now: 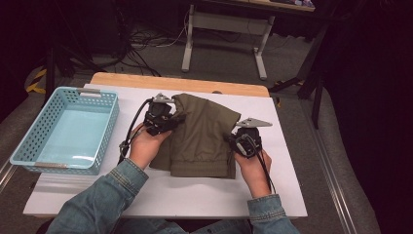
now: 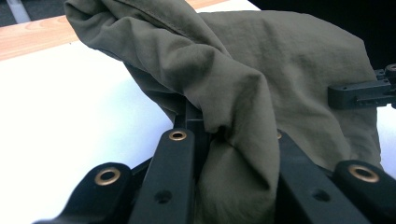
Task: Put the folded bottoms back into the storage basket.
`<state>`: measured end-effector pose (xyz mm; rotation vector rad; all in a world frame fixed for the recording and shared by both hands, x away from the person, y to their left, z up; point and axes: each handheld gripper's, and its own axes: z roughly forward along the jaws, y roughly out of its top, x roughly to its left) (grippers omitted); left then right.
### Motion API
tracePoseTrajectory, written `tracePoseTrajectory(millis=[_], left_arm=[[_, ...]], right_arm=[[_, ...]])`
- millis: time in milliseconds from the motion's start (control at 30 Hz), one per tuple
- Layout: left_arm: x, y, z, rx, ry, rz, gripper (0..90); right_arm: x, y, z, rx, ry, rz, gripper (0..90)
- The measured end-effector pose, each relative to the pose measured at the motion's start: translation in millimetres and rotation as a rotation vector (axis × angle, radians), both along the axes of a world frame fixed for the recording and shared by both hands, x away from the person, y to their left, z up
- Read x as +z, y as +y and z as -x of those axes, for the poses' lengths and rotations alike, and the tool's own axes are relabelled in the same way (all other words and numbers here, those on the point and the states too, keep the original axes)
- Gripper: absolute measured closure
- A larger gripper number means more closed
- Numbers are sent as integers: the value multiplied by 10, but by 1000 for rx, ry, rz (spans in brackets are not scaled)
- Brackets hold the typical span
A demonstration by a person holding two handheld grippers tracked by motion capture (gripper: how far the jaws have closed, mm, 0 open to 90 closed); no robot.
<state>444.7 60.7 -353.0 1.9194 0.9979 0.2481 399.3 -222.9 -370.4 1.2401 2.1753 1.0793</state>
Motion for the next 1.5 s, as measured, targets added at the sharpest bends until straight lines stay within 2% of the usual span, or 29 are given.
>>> tracePoseTrajectory(millis=[233,700,1033,1500], left_arm=[[86,90,8,11,-22,8,827],[263,340,29,42,-52,-3,827],[395,590,26,76,-49,-6,827],[597,894,31,118,-73,-16,827]], right_arm=[[53,69,-13,17,-9,-5,857],[181,290,-100,74,-24,-12,856],[265,501,-185,121,-23,-26,856],[456,833,-308,188,-32,-30,856]])
